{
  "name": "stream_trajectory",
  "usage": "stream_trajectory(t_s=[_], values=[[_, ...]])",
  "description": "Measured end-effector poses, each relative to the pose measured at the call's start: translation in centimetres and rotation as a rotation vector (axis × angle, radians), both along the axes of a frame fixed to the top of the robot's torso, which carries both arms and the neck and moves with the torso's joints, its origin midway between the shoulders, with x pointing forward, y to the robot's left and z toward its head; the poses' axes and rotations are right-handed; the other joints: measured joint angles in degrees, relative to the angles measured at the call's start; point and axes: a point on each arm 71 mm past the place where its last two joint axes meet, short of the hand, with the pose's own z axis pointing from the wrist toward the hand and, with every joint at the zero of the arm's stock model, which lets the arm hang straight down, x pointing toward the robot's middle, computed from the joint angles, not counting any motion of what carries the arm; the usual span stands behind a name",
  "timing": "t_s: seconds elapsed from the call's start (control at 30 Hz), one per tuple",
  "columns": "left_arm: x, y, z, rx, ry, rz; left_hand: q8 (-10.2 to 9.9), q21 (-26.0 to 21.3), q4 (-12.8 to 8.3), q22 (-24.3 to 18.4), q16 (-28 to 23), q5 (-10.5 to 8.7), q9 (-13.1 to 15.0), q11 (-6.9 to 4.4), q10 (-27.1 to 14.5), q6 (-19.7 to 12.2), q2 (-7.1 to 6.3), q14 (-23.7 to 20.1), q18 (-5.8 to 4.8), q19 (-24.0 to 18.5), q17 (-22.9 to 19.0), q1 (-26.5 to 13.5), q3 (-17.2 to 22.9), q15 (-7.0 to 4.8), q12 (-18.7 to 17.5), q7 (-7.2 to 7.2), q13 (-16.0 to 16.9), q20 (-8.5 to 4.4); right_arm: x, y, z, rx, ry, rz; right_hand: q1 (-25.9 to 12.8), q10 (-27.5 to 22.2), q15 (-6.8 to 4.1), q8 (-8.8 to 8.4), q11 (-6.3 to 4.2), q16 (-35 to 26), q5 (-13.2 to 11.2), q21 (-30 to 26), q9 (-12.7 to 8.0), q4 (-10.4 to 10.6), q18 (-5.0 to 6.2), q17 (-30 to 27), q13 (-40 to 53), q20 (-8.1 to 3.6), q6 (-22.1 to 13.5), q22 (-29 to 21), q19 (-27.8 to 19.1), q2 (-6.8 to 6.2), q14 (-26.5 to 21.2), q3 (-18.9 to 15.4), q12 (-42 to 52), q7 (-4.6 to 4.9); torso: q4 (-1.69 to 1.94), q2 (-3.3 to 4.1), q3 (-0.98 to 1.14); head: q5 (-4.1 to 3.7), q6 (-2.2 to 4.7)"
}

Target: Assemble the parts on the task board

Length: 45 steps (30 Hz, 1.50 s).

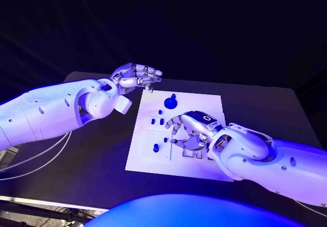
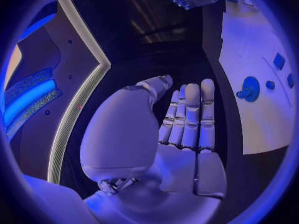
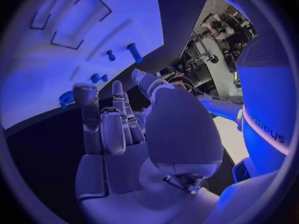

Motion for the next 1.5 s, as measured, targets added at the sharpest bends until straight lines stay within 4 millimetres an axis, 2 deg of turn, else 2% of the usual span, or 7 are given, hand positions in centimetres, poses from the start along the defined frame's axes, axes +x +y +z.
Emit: stream_trajectory(t_s=[0.07,0.2,0.33,0.4,0.53,0.97,1.5], values=[[0.0,0.0,0.0,0.0,0.0,0.0,0.0,0.0,0.0,0.0,0.0,0.0,0.0,0.0,0.0,0.0,0.0,0.0,0.0,0.0,0.0,0.0,0.0,0.0,0.0,0.0,0.0,0.0,0.6,-1.8,0.6,0.011,0.019,-0.048,0.0,1.8,0.0,0.69,0.06,0.0,0.0,0.0,0.1,0.5,0.0,0.0,0.9,0.0,1.4,0.0,0.0,0.0,0.0,-0.5,1.9,0.33,-0.04,-0.05,-0.03,-0.32,0.0],[-0.1,0.2,0.0,0.0,0.001,0.002,0.0,0.0,0.0,0.0,0.0,0.0,0.0,0.0,0.0,0.0,0.0,0.0,0.0,0.0,0.0,0.0,0.0,0.0,0.0,0.0,0.0,0.0,1.8,-6.2,1.4,0.036,0.1,-0.176,-1.1,4.2,-0.96,4.48,-1.74,0.1,2.0,-0.6,1.2,4.4,0.0,0.2,11.2,-0.9,2.1,0.2,0.9,0.19,0.1,-5.6,16.1,-0.97,-0.25,-0.26,-0.17,-1.39,0.0],[-0.2,0.3,0.1,-0.002,0.0,0.003,0.0,0.0,0.0,0.0,0.0,0.0,0.0,0.0,0.0,0.0,0.0,0.0,0.0,0.0,0.0,0.0,0.0,0.0,0.0,0.0,0.0,0.0,2.0,-9.6,1.4,0.06,0.198,-0.281,-1.1,6.5,-1.36,9.37,-2.25,2.0,2.5,0.7,2.2,10.0,0.0,3.7,38.2,-1.49,1.2,2.0,2.8,0.72,0.1,-11.1,42.9,-1.88,-0.56,-0.46,-0.35,-2.27,0.0],[-0.3,0.3,0.1,-0.004,-0.001,0.003,0.0,0.0,0.2,-0.1,0.0,0.0,0.0,0.2,-0.2,0.0,0.0,0.0,-0.01,0.0,0.0,0.0,-0.2,0.0,0.0,0.0,0.0,0.0,1.8,-11.2,1.2,0.065,0.244,-0.329,-2.1,11.5,-1.36,11.19,-2.44,3.7,2.5,2.7,2.3,10.8,-0.17,7.6,53.2,-1.54,0.3,3.7,4.0,2.0,0.1,-14.3,54.9,-1.9,-0.74,-0.55,-0.38,-2.65,0.01],[-0.4,0.3,0.2,-0.01,-0.003,0.002,0.0,-0.2,0.3,-0.1,0.0,0.0,-0.1,0.21,-0.2,0.0,0.0,0.0,0.0,0.0,0.0,0.0,-0.3,0.0,0.2,0.0,0.1,0.0,1.3,-13.1,0.4,0.06,0.317,-0.393,-3.5,15.7,-1.35,13.26,-2.47,5.5,2.5,5.3,2.2,11.1,-0.92,9.6,63.8,-1.51,-0.2,6.0,5.3,3.69,0.1,-19.0,62.6,-1.81,-1.01,-0.73,-0.46,-3.24,0.02],[-0.5,0.3,0.3,-0.024,-0.01,0.002,0.0,-0.2,0.5,-0.2,0.0,0.0,-0.1,0.2,-0.2,0.0,0.23,-0.2,0.0,0.0,0.0,-0.2,-0.5,0.2,0.2,0.0,0.1,0.0,-0.4,-13.5,-3.7,-0.04,0.458,-0.493,-6.3,17.7,-1.35,15.79,-2.58,6.9,3.2,8.0,1.2,11.3,-0.98,9.6,66.4,-1.55,0.0,8.9,6.5,6.96,0.1,-31.1,65.6,-1.99,-1.09,-0.97,-0.57,-4.06,-0.01],[-0.6,0.4,0.3,-0.025,-0.009,0.004,0.0,-0.2,0.5,-0.3,0.0,0.0,0.0,0.2,-0.2,0.0,0.23,-0.2,-0.01,0.0,0.0,-0.2,-0.5,0.2,0.2,0.0,0.1,0.0,-0.5,-12.5,-5.8,-0.122,0.473,-0.523,-6.9,17.9,-1.35,16.26,-2.78,7.1,3.2,8.4,1.1,11.3,-1.52,9.6,66.4,-1.75,0.2,9.4,6.7,7.48,0.1,-32.3,65.6,-2.18,-1.27,-0.87,-0.52,-3.65,-0.01]])
